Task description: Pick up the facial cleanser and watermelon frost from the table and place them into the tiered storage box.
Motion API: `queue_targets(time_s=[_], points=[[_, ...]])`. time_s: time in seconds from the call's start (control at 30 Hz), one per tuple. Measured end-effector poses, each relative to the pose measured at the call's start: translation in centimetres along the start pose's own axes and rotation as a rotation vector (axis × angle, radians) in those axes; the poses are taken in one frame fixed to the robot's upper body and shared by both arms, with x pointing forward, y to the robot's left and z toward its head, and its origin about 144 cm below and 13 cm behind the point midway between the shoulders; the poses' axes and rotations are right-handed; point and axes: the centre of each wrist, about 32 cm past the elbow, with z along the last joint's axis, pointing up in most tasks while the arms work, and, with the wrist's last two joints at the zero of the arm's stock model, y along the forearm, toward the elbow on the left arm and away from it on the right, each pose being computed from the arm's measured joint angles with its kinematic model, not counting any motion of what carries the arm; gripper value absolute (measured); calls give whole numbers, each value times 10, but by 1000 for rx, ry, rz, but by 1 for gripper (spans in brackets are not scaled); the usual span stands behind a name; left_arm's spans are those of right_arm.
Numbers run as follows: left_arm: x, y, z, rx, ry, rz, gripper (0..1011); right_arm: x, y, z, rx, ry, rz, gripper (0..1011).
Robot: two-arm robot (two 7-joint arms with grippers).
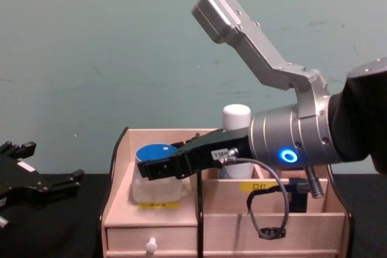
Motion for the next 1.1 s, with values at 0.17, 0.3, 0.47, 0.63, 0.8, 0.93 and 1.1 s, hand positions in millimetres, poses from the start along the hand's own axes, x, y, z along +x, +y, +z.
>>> queue_targets(time_s=[0.17,0.3,0.47,0.63,0.8,0.93,1.1], points=[[0,0,0,0,0,0,1001,0,0,0,0,0,0,707],[0,0,0,0,0,0,1001,0,0,0,1,-1,-1,724],[0,0,0,0,0,0,1001,0,0,0,2,-1,-1,830],[0,0,0,0,0,0,1001,0,0,0,3,-2,-1,945],[0,0,0,0,0,0,1001,0,-1,0,7,-3,-4,1002],[0,0,0,0,0,0,1001,0,-6,0,33,-9,-17,1002],[0,0,0,0,0,0,1001,-1,-17,4,78,-31,-26,1002]])
